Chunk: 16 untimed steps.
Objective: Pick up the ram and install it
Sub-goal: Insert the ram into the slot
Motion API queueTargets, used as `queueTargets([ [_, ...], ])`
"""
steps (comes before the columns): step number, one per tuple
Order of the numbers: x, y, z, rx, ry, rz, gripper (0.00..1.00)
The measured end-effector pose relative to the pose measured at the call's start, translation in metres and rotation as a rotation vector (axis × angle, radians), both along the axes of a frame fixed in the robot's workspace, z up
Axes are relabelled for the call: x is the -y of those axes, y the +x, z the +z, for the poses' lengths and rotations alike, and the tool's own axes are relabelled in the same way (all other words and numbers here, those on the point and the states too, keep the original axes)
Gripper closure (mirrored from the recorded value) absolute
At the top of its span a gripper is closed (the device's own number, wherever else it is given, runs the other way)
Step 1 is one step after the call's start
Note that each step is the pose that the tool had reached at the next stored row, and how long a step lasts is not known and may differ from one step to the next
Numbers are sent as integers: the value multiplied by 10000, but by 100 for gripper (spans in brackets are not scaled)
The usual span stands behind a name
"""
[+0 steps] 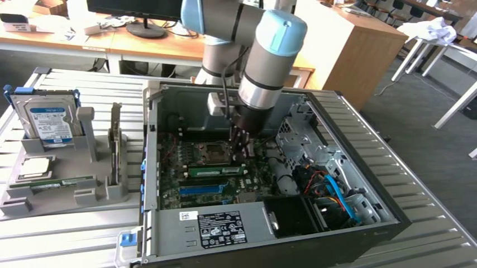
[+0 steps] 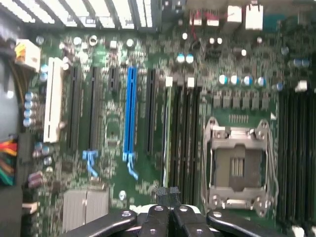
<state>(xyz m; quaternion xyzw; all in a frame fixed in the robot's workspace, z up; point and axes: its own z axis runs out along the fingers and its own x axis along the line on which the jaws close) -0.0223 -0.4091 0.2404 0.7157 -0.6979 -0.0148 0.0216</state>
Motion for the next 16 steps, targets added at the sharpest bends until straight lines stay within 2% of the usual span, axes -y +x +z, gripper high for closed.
queueTargets([
  [4,1,108,19,-30,0,1,90],
  [11,4,180,167,-37,0,1,90],
  [16,4,311,184,-74,2,1,90],
])
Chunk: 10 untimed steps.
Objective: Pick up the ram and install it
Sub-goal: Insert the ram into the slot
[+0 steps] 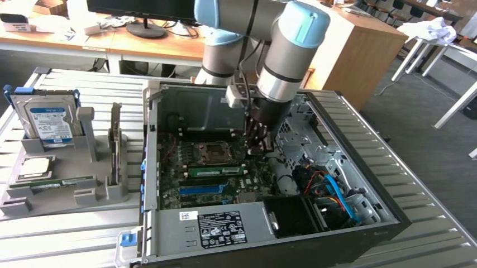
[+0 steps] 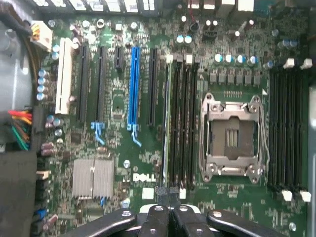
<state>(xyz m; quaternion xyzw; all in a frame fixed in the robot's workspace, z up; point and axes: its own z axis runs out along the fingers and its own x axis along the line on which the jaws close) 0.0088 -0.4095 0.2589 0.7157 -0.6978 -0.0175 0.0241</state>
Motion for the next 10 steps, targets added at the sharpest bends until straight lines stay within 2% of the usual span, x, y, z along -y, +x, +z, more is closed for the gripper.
queueTargets([
  [10,0,237,40,-67,-2,0,90],
])
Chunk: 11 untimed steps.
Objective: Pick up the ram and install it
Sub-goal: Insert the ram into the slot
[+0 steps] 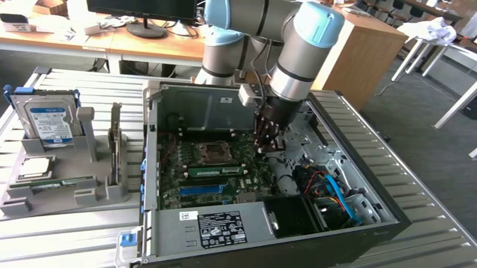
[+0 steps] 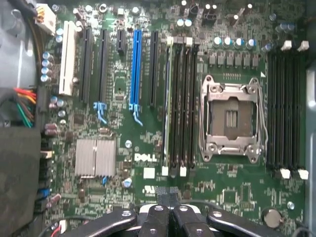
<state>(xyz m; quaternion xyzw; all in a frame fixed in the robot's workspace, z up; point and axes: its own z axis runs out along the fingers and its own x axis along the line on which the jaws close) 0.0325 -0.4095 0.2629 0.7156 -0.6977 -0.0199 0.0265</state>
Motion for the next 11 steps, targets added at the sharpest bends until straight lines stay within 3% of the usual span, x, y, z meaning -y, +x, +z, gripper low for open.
queueTargets([
  [11,0,106,65,-43,4,-2,90],
])
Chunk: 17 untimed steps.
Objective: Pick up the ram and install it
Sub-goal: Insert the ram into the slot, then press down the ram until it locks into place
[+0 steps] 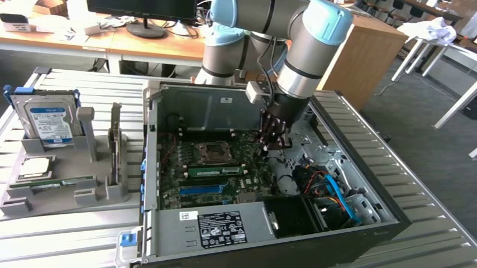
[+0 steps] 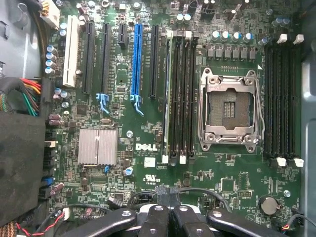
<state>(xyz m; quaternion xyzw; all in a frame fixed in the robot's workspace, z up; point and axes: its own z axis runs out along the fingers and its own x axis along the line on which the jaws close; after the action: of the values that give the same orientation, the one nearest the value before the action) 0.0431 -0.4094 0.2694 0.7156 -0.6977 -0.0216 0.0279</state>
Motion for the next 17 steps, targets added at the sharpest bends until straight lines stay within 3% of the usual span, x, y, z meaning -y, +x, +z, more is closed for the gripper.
queueTargets([
  [7,1,-12,0,-1,-4,1,90],
  [17,1,-306,-135,1,-3,1,90],
])
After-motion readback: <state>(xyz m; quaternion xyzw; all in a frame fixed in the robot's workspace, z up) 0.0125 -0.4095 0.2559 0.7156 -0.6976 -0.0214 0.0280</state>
